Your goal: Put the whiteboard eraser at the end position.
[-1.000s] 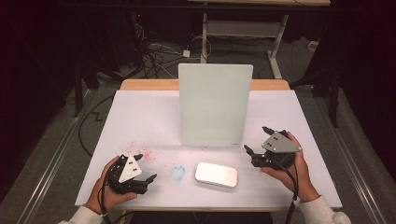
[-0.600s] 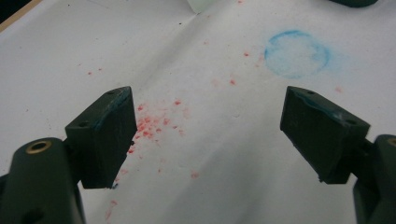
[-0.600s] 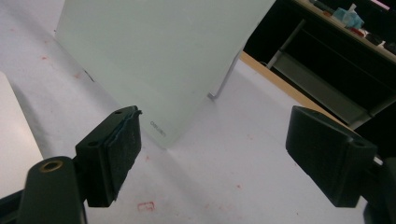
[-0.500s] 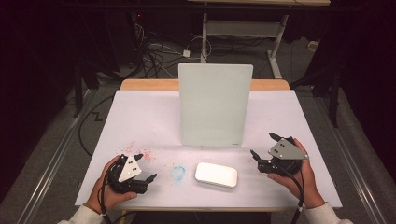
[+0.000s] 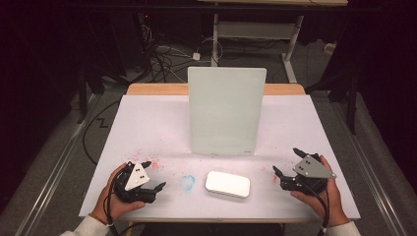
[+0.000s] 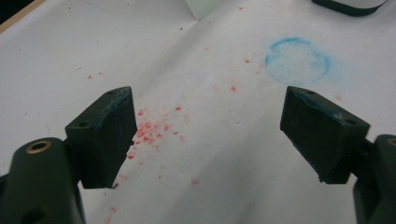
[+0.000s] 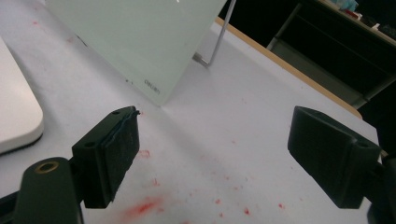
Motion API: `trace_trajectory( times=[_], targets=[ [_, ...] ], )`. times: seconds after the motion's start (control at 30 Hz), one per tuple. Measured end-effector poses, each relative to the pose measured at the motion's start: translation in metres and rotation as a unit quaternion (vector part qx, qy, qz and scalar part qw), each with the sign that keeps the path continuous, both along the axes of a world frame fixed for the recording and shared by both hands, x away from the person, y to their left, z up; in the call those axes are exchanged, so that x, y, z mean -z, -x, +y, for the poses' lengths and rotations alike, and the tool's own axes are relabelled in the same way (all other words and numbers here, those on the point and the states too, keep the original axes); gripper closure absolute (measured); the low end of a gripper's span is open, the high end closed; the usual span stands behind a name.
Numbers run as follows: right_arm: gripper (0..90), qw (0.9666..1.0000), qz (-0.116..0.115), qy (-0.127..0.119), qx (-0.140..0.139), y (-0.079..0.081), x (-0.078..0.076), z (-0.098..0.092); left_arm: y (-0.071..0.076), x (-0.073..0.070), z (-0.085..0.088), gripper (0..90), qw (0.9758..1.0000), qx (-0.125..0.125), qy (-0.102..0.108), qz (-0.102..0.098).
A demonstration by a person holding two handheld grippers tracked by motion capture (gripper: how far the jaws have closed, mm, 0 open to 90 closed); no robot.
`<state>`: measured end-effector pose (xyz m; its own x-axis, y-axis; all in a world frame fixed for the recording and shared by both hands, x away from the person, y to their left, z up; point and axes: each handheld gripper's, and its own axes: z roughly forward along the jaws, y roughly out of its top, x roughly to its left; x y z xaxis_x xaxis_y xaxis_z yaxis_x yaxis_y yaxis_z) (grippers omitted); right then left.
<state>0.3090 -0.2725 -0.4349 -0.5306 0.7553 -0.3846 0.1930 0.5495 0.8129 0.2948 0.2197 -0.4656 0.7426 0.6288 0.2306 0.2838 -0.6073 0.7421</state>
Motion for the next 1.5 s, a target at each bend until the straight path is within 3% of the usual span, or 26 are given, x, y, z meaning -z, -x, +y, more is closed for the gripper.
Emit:
trace_trajectory(
  times=[0.2,0.33,0.43,0.73,1.5],
  targets=[
    [16.7,0.9996,0.010,-0.011,0.024,0.010,0.011,-0.016,-0.004,-0.001,0.000,17.9,0.9999,-0.006,0.008,-0.001],
    [17.0,0.9994,0.026,-0.012,0.022,0.016,0.022,-0.026,-0.004,-0.001,0.000,17.9,0.9998,-0.017,0.004,-0.004],
    [17.0,0.9985,0.040,-0.029,0.022,0.018,0.026,-0.030,-0.002,-0.001,0.002,17.9,0.9996,-0.026,0.011,-0.002],
    [16.7,0.9980,0.028,-0.050,0.026,0.019,0.022,-0.034,-0.002,-0.001,-0.001,16.9,0.9996,-0.028,0.003,-0.009],
    [16.6,0.9986,0.023,-0.037,0.032,0.019,0.021,-0.029,-0.002,-0.001,-0.001,16.9,0.9995,-0.030,0.002,-0.008]
  ],
)
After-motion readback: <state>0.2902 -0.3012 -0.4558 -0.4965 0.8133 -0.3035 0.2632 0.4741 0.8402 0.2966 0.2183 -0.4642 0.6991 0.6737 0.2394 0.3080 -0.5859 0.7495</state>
